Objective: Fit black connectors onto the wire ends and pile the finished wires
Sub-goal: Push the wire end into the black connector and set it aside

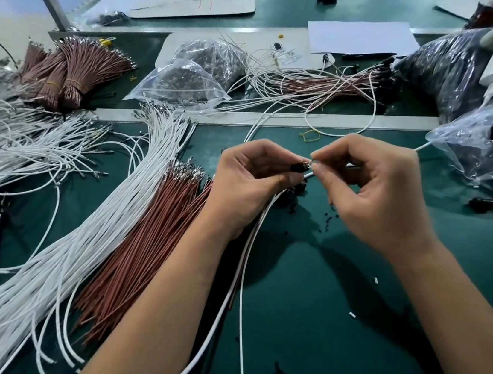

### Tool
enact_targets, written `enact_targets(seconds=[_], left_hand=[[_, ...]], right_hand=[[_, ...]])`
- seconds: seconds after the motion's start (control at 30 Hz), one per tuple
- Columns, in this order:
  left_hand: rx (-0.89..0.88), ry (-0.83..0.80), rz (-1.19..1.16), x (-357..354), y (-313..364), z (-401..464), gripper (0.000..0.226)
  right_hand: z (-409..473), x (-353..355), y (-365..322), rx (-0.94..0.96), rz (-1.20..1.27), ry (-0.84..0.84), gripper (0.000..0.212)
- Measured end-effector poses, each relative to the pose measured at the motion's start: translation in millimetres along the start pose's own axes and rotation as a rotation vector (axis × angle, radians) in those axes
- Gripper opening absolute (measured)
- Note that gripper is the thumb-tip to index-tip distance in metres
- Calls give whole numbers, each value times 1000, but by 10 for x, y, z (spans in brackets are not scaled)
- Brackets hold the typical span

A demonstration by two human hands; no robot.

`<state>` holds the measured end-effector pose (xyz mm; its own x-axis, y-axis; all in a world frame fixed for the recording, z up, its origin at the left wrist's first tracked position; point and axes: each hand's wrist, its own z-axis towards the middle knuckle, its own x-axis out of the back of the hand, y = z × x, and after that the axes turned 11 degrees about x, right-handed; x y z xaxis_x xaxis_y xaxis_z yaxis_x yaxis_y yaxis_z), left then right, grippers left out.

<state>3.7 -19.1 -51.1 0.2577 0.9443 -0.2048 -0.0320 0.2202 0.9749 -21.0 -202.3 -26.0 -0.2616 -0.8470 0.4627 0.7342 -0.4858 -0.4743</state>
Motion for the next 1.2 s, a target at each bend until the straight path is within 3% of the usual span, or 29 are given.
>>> enact_targets(seconds=[0.27, 0.47, 0.8, 1.03, 1.2], left_hand=[[25, 16, 39, -2, -29, 5, 21], [36, 45, 67, -28, -20, -9, 22], [-28, 82, 183, -39, -25, -27, 25], [-6, 89, 182, -16, -38, -21, 21], [-5, 93, 185, -25, -22, -29, 22]], right_hand=[[0, 3, 22, -20, -23, -53, 7], [-28, 12, 102, -137, 131, -94, 4], [4, 70, 120, -134, 76, -202, 10], [-12, 27, 88, -136, 26, -186, 15], [-21, 2, 92, -158, 66, -177, 7]])
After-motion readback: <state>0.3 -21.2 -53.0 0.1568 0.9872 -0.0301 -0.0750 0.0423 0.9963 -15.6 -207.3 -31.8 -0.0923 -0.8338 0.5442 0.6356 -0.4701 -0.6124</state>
